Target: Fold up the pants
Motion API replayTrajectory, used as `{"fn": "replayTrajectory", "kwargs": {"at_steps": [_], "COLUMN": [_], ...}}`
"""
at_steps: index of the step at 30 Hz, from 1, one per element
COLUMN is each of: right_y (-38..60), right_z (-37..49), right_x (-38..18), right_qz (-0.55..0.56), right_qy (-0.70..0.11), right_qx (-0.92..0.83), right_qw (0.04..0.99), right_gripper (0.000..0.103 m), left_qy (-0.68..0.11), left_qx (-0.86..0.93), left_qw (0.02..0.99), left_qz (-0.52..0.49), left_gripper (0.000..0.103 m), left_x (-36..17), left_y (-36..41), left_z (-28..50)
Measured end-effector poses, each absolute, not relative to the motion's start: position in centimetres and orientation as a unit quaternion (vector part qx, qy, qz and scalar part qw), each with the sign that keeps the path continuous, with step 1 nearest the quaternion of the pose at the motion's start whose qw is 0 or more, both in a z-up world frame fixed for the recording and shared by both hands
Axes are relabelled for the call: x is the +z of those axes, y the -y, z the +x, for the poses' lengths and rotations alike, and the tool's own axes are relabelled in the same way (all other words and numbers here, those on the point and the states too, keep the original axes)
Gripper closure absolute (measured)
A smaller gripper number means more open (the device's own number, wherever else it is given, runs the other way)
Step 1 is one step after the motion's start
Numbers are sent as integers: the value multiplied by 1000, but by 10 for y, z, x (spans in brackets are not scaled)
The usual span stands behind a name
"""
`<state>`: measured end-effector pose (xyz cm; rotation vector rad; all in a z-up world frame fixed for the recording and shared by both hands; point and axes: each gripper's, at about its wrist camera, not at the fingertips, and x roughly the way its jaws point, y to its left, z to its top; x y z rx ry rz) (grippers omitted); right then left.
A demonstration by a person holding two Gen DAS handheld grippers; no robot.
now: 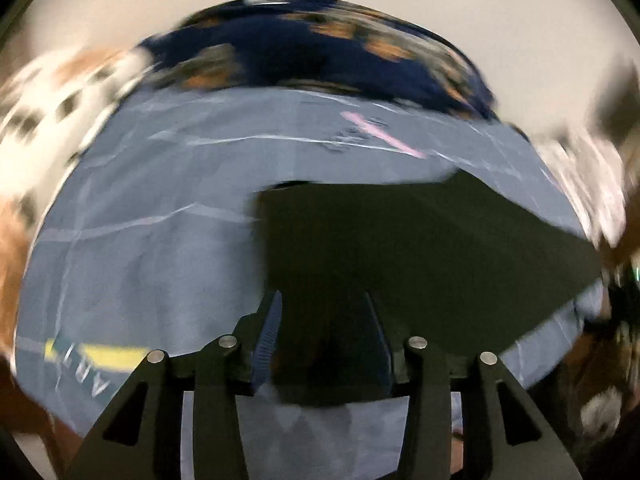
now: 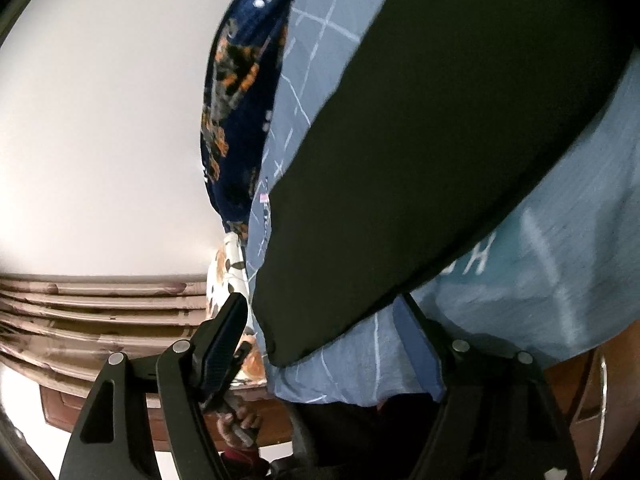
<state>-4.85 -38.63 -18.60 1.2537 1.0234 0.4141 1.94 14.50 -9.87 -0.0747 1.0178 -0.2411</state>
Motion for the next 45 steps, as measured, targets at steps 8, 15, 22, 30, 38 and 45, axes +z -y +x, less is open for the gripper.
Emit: {"fn": "replayTrajectory", "kwargs": {"at_steps": [8, 15, 22, 30, 38, 45], "right_y": [508, 631, 687, 698, 703, 679], "right_z": [-95, -145, -148, -136, -116, -86], "right_x": [-172, -176, -197, -196, -206, -214], "right_qz": [578, 602, 615, 614, 628, 630], "right_qy": [-333, -252, -234, -203, -194, -226], "right_qx": [42, -72, -125, -127, -100, -20], "right_qw": [744, 754, 742, 752, 747, 743], "right_gripper": [29, 29, 29, 29, 30, 33], "left_qy": [-493, -511, -516, -506, -498, -494], "left_qx": [-126, -114, -102, -111, -115, -116], "left_qw": [861, 852, 850, 854, 852, 854], "left_qz": [-4, -29, -15, -54, -109, -110], "left_gripper": [53, 53, 47, 38, 36, 31], "left_x": [-144, -146, -145, -146, -146, -146], "left_y": [-107, -113, -103, -109, -119, -116], "left_z": [54, 64, 64, 64, 64, 64]}}
